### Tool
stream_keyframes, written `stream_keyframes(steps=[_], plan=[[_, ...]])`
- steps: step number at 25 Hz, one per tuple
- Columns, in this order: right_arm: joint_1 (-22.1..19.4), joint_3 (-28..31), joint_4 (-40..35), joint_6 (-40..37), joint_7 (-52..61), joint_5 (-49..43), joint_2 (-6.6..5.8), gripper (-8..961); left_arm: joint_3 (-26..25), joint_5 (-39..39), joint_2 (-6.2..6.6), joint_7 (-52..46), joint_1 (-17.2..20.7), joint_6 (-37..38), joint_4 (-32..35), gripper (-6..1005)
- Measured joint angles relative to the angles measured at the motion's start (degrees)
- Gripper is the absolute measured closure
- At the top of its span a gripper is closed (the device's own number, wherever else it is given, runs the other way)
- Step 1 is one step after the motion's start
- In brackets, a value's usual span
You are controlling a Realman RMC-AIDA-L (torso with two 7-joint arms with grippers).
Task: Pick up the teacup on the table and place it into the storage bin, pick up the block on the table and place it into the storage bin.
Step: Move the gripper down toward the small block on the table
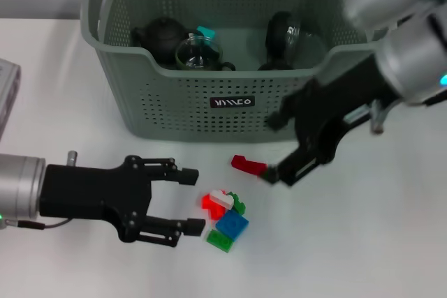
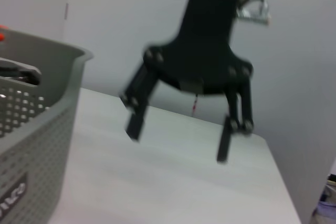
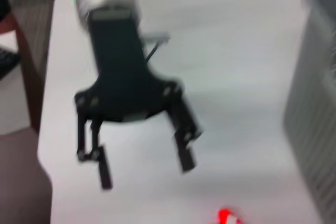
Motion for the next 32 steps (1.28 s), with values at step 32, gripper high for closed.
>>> stream_keyframes(steps=[32], plan=[[7.61,-34.58,23.51,33.79,9.98,0.20,0.92,73,-4.50,4.09,0.55,0.32,0.26,-0.01,0.86,187]])
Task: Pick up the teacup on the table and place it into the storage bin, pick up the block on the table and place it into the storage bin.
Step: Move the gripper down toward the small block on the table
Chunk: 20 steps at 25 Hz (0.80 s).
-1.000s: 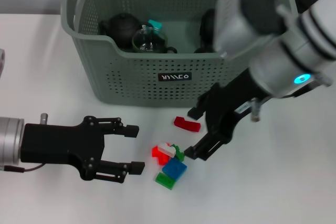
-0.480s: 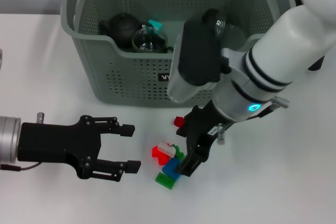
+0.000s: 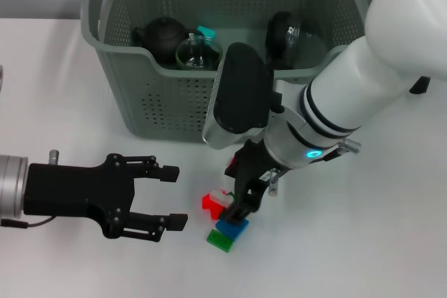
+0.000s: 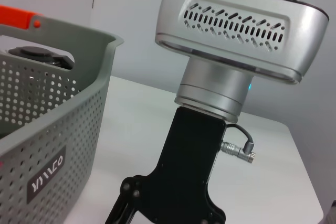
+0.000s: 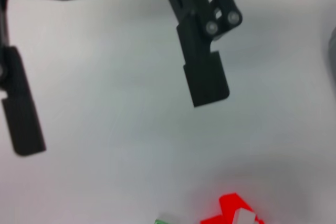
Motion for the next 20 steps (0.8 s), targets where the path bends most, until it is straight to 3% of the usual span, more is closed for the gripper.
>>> stream_keyframes(steps=[4,14,20], plan=[[-0.08,-0.68,0.19,1.52,0.35,1.12,0.08,78,0.01,0.00,-0.08,0.00,0.11,0.00,-0.10,187],[-0.61,-1.26,0.91,3.21,0.41,2.16,0.07,541,0.00,0.05,-0.31,0.00,0.17,0.02,-0.25,188],[-0.66,-1.49,2.02,4.40,0.33,2.32,0.07,544,0.16,0.12,-0.45,0.00,0.26,0.07,-0.38,188]])
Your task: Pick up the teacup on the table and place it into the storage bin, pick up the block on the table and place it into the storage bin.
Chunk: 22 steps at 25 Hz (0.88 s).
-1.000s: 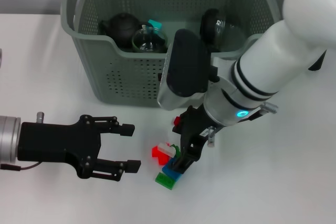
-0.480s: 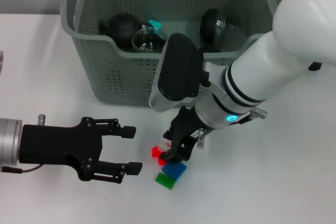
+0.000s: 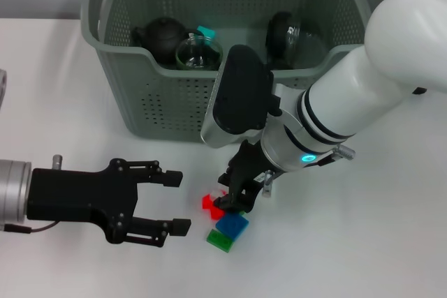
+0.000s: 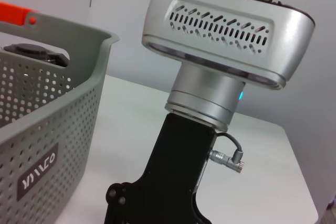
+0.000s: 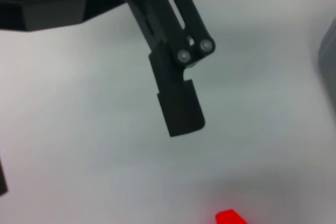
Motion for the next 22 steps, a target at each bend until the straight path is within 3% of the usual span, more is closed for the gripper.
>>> stream_keyframes(steps=[14,19,22], plan=[[0.00,-2.75,0.28,0.70,-0.03,1.20,-0.01,550,0.04,0.05,-0.11,0.00,-0.01,-0.04,-0.35,188],[-0.01,-2.59,-0.24,0.49,0.02,1.25,-0.15,766,-0.07,0.05,-0.09,0.00,0.00,-0.02,-0.51,188],[-0.04,-2.30,-0.68,0.21,0.04,1.25,-0.34,779,-0.07,0.05,-0.09,0.00,0.09,0.05,-0.51,188]])
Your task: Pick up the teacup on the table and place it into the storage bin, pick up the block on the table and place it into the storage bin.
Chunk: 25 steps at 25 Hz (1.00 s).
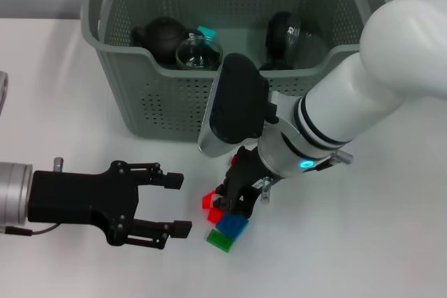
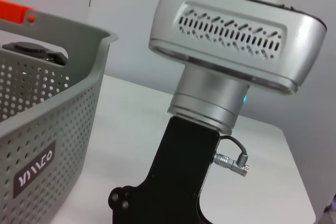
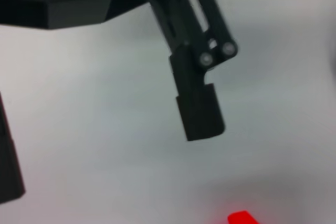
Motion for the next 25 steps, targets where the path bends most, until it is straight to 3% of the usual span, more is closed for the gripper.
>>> stream_keyframes(steps=[6,16,20,25], plan=[[-0.40,4.88,-3.27,-5.03,-0.28,-0.48,-0.53,780,0.00,0.00,0.00,-0.01,0.31,0.39,0.26,188],[-3.14,29.12,-24.85,-23.69,-0.22,-2.50,-0.63,761,0.01,-0.01,0.17,-0.03,0.35,0.65,0.47,189],[-2.58,37.37,-29.78,-24.12,0.95,-2.33,-0.72,753,0.01,-0.01,0.17,-0.01,0.10,0.69,0.47,189],[-2.07,45.73,-28.59,-17.13,0.92,-2.42,-1.00,744,0.17,0.00,0.17,0.00,-0.09,0.70,0.47,189]])
